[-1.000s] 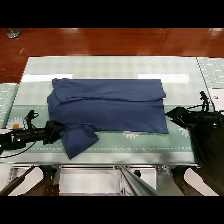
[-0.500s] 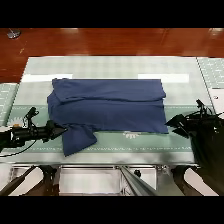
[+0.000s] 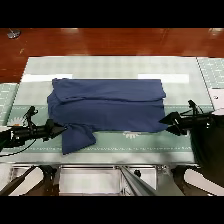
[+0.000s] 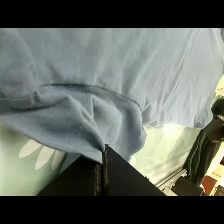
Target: Fold the shirts.
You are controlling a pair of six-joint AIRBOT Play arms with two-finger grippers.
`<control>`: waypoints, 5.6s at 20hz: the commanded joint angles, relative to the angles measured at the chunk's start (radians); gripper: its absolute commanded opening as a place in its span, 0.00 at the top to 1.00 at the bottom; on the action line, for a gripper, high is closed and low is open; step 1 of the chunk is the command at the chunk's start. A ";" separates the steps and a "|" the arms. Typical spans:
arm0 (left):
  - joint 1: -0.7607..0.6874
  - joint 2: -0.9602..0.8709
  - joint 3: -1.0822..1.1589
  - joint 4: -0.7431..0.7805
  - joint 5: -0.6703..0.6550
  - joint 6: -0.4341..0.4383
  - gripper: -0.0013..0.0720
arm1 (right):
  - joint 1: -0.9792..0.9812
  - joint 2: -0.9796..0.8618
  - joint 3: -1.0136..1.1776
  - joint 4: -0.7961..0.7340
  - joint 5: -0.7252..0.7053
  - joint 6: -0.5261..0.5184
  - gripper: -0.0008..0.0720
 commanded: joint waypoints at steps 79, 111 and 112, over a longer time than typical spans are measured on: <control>-1.127 -0.829 1.504 0.289 0.077 -0.550 0.96 | 0.234 0.347 0.617 -0.153 0.218 0.121 0.95; -0.586 0.279 0.360 0.444 0.353 -0.550 0.95 | 0.363 0.060 0.444 -0.303 -0.142 0.343 0.13; -0.599 0.270 0.354 0.444 0.356 -0.551 0.95 | 0.360 0.127 0.261 -0.237 -0.283 0.409 0.13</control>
